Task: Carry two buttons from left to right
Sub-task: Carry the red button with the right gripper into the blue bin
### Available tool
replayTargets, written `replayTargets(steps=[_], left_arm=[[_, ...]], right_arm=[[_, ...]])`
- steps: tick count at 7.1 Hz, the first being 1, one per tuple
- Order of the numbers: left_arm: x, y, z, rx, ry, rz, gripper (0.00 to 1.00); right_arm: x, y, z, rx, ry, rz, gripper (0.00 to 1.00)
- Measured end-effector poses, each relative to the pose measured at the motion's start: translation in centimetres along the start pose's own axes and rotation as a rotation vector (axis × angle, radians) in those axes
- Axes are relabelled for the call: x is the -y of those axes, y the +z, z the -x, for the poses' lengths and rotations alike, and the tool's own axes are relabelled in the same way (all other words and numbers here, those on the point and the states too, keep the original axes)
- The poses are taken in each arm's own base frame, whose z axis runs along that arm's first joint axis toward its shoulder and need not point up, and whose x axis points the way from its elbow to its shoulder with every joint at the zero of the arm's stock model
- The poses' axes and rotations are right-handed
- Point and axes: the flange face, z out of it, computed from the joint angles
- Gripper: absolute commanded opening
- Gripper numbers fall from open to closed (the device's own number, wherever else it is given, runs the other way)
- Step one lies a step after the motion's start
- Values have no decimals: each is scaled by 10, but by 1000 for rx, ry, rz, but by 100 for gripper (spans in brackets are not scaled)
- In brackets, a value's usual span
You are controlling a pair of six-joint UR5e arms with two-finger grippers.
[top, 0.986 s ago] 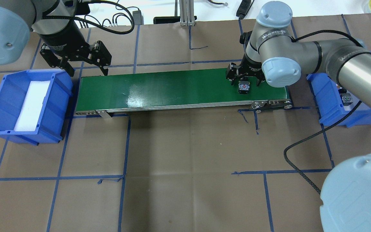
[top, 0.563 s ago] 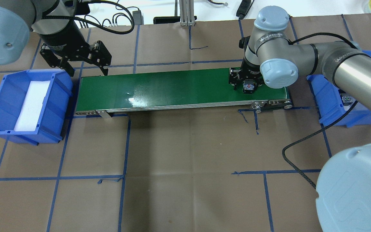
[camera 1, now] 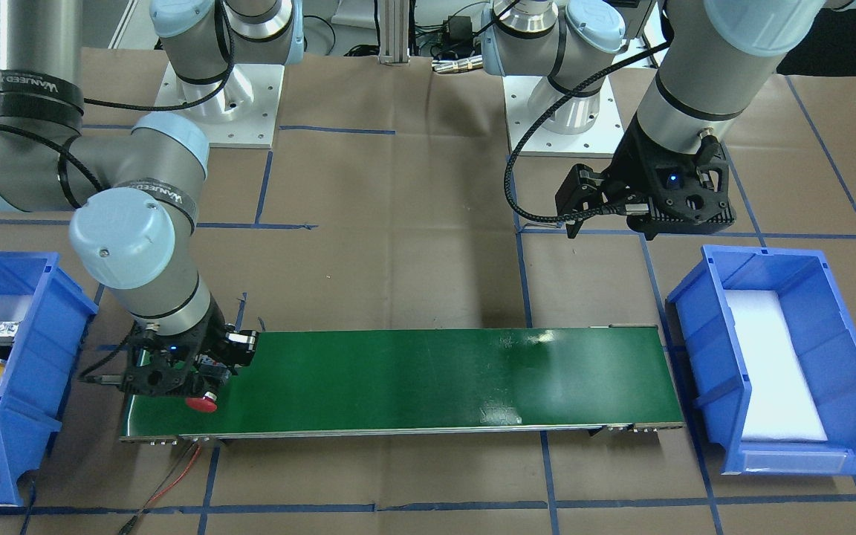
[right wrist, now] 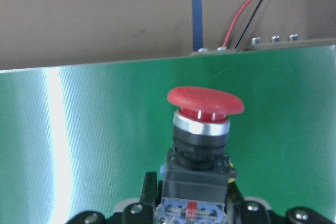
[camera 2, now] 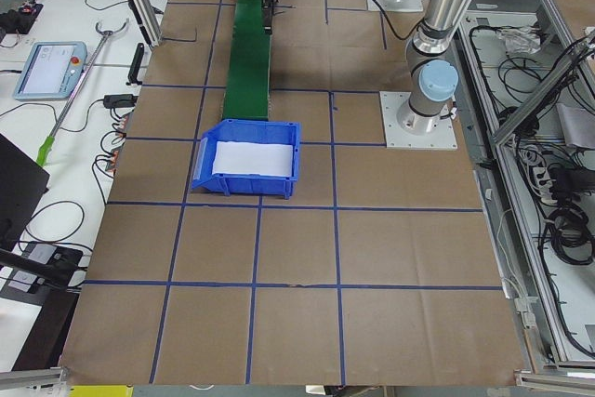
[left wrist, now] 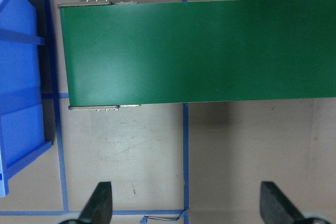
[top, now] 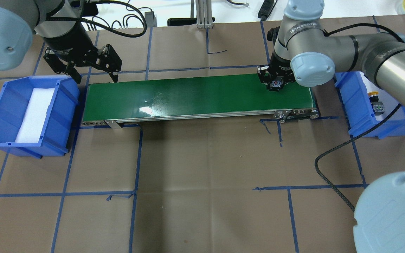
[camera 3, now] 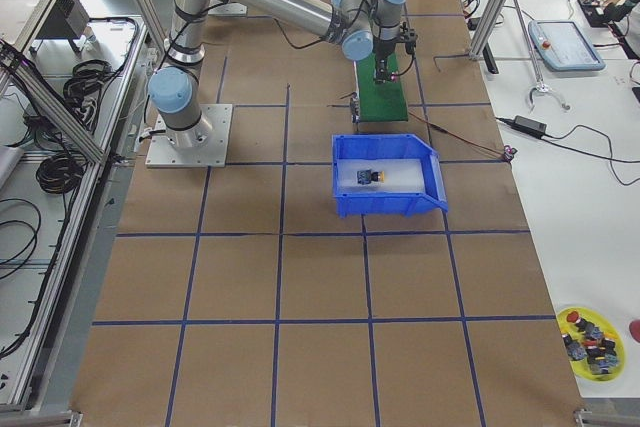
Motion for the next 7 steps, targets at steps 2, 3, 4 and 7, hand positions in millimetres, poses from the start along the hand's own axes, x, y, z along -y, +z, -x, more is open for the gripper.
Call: replayTargets(steps=[2, 3, 4, 7], left_arm=[[0, -1, 0, 0, 0, -2, 100], [0, -1, 0, 0, 0, -2, 100], [0, -1, 0, 0, -1, -2, 100], [0, -1, 0, 0, -3, -2, 100]], right_arm=[[13, -68, -82, -7, -25, -1, 4], [14, -88, -141, -11, -64, 4, 4], [12, -99, -203, -16, -98, 5, 4], [0, -90, -324, -14, -163, 17, 4]])
